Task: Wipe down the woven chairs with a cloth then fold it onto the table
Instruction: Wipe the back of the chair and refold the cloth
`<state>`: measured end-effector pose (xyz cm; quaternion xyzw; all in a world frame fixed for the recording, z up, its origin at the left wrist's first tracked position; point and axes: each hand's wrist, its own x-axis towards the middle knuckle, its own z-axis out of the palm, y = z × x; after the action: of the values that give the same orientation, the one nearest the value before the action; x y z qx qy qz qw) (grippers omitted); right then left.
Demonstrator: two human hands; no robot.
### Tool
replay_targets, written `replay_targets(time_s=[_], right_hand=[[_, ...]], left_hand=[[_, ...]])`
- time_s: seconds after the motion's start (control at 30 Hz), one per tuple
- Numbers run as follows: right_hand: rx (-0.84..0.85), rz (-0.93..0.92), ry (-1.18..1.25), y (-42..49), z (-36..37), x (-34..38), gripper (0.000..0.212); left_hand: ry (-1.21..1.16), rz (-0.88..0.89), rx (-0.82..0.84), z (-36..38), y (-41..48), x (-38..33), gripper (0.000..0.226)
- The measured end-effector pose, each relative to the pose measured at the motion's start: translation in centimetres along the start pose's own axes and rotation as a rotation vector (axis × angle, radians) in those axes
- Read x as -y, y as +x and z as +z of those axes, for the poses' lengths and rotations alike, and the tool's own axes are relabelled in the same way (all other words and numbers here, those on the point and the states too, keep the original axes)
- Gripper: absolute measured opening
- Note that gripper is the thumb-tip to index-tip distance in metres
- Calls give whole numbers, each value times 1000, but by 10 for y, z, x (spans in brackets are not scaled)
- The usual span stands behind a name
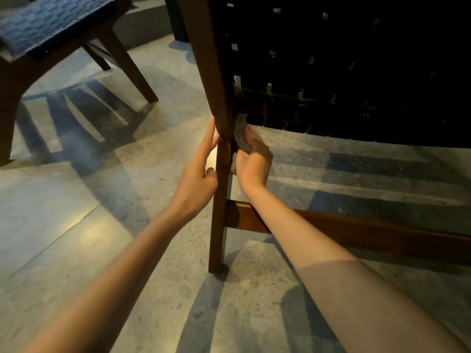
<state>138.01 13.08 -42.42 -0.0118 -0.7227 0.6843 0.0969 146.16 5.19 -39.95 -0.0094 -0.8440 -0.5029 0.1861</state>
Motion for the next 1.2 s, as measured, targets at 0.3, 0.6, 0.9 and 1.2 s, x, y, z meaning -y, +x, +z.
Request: replay_targets(time_s=[0.3,0.6,0.9,1.2], right_hand=[[541,-103,-358,-31,-63,-16,45],[622,-497,-611,-19,-89,71,42],[732,-538,-509,-27,-95,172,28],[678,-513,-342,-39,-108,234,17]], left_hand=[[20,-71,-73,14,-33,-2,76],[-218,-215,-80,7,-45,-23,50],[-406,-58,-94,-51,-24,-89,15],[-195,19,-286,-112,-7,-131,17]])
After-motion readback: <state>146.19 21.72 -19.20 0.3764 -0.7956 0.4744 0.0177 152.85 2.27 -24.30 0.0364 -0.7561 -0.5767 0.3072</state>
